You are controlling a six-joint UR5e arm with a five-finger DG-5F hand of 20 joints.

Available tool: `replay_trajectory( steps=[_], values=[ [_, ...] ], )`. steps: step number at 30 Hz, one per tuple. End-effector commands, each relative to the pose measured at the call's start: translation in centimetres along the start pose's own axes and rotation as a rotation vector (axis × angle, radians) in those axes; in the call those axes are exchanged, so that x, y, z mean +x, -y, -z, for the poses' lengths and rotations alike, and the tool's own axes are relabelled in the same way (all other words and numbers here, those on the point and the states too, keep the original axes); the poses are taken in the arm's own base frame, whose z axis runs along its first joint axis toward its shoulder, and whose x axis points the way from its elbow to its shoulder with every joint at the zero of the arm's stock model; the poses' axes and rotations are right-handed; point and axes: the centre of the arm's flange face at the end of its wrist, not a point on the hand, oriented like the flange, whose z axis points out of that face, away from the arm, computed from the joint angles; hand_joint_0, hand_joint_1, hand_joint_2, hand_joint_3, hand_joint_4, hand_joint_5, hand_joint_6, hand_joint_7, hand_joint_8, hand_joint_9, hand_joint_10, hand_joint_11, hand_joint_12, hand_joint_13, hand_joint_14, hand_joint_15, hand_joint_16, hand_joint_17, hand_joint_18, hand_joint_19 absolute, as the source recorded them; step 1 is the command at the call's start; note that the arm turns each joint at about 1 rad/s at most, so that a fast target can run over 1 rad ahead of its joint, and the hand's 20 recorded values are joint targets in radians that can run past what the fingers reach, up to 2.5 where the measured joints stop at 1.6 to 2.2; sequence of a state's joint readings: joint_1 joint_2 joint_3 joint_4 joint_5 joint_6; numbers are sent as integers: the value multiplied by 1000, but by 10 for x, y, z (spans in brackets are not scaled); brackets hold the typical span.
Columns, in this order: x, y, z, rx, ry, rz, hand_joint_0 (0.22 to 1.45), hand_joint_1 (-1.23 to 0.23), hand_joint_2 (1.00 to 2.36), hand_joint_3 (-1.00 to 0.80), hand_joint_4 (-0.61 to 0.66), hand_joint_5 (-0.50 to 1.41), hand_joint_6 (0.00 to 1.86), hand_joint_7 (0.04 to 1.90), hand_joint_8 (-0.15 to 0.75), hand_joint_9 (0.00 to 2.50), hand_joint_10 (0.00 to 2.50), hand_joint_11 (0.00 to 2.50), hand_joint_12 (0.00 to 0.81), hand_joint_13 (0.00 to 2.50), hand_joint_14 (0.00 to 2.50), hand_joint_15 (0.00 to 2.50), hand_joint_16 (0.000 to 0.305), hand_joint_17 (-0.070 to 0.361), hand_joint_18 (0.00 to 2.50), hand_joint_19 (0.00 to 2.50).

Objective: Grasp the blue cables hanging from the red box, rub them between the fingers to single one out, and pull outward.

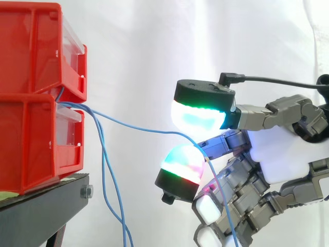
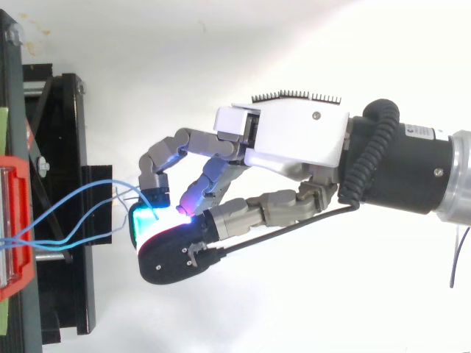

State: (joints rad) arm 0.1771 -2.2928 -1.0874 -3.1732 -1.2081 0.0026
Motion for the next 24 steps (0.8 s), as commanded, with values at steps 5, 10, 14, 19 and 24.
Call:
replay_trajectory(
  steps=[5,10,14,19,24],
  values=[
    [-1,-12,5,-13,-14,-4,435,-560,1000,-500,50,-124,834,1106,297,992,13,461,429,840,18,546,58,130,714,580],
    [-2,-15,7,-16,-9,-5,487,-604,1003,-440,40,-127,830,1157,282,972,14,466,407,816,21,559,53,119,672,607],
    [-2,-16,8,-17,-11,-10,497,-607,1005,-413,35,-127,831,1161,278,967,17,479,401,809,19,556,52,117,664,612],
    [-4,-22,11,-26,-8,-35,498,-603,1005,-418,39,-126,832,1163,280,969,14,482,404,811,20,556,52,117,666,614],
    [-5,-28,14,-26,-5,-35,527,-594,1008,-387,33,-127,834,1174,272,967,15,481,394,806,20,563,50,113,655,616]
  ],
)
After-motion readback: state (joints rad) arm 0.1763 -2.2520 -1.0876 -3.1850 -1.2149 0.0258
